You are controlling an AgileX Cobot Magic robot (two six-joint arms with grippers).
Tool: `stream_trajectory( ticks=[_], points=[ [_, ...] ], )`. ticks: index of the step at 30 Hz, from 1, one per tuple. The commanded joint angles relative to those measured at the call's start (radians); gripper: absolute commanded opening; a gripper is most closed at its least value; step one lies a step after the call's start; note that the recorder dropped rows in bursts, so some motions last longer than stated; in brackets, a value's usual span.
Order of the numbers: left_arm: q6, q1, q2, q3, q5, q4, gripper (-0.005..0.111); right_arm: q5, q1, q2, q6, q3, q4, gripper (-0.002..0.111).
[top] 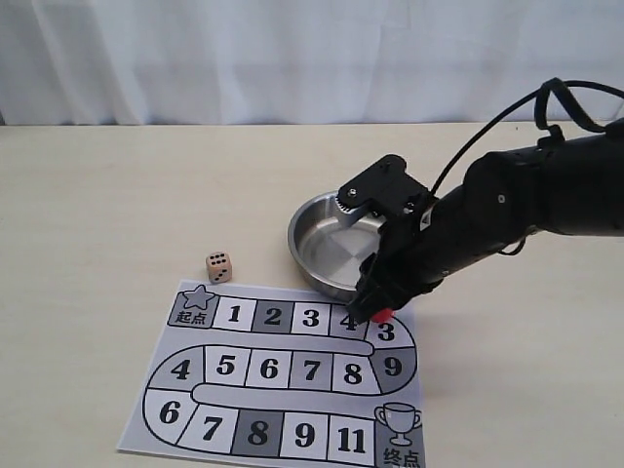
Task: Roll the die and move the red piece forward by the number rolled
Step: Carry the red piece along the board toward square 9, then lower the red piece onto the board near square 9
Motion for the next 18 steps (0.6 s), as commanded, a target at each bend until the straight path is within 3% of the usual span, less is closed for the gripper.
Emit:
stream_trajectory(
  ticks=[1, 18],
  points=[
    [-0.006, 0.0, -0.001, 0.002, -0.013, -0.001, 0.0, -0.061, -0.025, -0.003, 0.024, 0.04, -0.007, 0.004],
    [-0.006, 0.0, -0.001, 0.002, -0.013, 0.001, 0.0, -0.261, -0.025, -0.001, 0.012, 0.193, 0.042, 0.004]
  ],
)
